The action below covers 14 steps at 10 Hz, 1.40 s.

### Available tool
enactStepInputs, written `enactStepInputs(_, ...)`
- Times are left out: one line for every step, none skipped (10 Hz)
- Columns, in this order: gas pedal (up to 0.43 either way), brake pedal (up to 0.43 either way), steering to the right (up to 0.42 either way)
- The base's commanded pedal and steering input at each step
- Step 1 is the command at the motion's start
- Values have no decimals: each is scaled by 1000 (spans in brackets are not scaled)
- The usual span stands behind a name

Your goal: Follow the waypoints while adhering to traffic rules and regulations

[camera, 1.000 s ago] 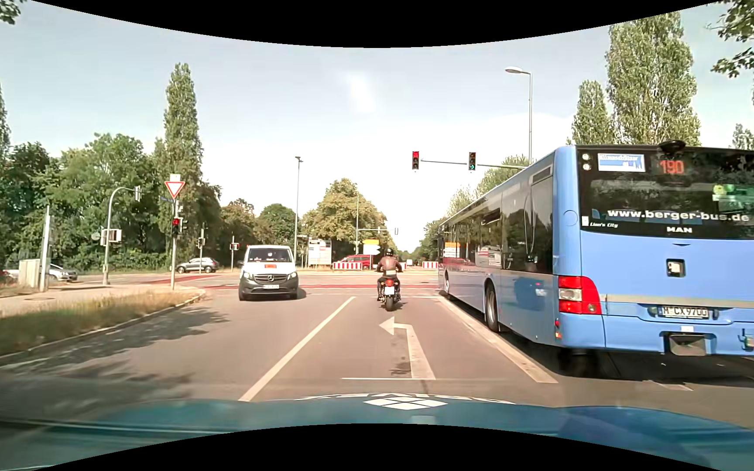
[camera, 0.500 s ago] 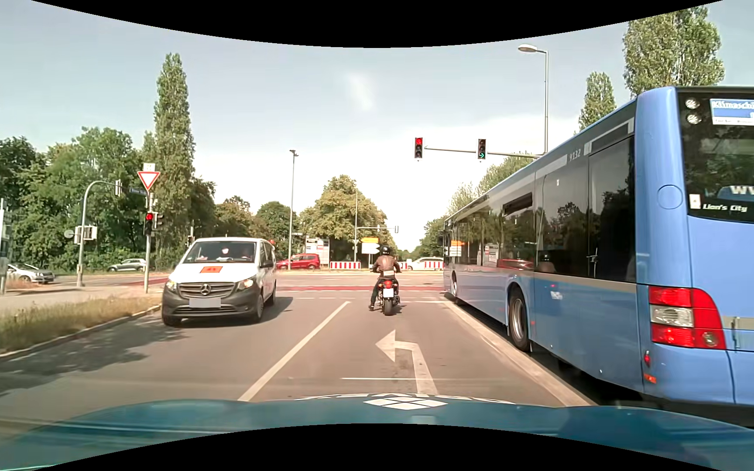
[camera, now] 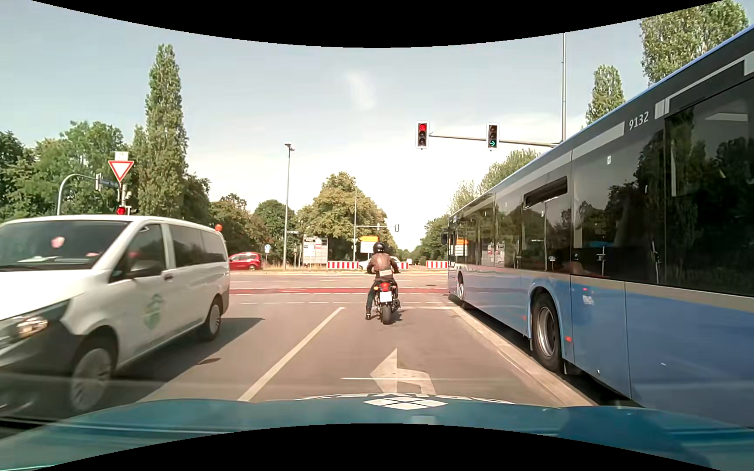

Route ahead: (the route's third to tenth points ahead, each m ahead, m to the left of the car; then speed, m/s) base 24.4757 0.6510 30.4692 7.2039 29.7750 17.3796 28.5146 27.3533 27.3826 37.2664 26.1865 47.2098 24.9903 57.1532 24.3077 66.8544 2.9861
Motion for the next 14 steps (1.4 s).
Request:
enactStepInputs(0, 183, 0)
enactStepInputs(0, 189, 1)
enactStepInputs(0, 189, 3)
enactStepInputs(0, 189, 3)
enactStepInputs(0, 189, 3)
enactStepInputs(0, 195, 0)
enactStepInputs(0, 195, -2)
enactStepInputs(0, 195, -2)
enactStepInputs(0, 195, -2)
enactStepInputs(0, 195, -2)
enactStepInputs(0, 195, -2)
enactStepInputs(0, 195, -2)
enactStepInputs(0, 189, -2)
enactStepInputs(0, 165, -2)
